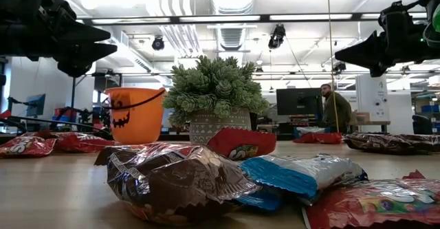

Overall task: Organize candy in baskets
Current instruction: Put the white chocolate bar into the black bucket

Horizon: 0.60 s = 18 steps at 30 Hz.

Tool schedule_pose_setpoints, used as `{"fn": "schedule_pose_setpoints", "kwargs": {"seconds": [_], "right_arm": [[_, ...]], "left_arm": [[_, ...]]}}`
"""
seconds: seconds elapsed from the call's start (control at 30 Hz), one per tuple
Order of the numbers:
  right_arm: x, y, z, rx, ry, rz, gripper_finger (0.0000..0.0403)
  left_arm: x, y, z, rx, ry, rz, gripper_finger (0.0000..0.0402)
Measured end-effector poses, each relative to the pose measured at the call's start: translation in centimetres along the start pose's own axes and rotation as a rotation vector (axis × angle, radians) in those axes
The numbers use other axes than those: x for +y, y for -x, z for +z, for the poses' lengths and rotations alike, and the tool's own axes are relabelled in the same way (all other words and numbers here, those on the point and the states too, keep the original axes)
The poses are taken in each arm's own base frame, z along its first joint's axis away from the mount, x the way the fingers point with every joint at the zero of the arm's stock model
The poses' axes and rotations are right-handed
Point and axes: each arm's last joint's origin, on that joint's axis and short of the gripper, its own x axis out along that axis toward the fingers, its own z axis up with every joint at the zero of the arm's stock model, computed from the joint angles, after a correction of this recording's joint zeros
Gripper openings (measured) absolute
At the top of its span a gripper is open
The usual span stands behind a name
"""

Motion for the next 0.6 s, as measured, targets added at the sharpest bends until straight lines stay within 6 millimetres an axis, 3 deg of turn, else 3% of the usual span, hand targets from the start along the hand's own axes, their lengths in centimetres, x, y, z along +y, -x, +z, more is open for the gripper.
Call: {"fn": "schedule_pose_setpoints", "kwargs": {"seconds": [0.6], "right_arm": [[0.0, 0.0, 0.01, 0.0, 0.0, 0.0, 0.0029]], "left_arm": [[0.06, 0.0, -0.36, 0.039, -0.012, 0.002, 0.0167]]}}
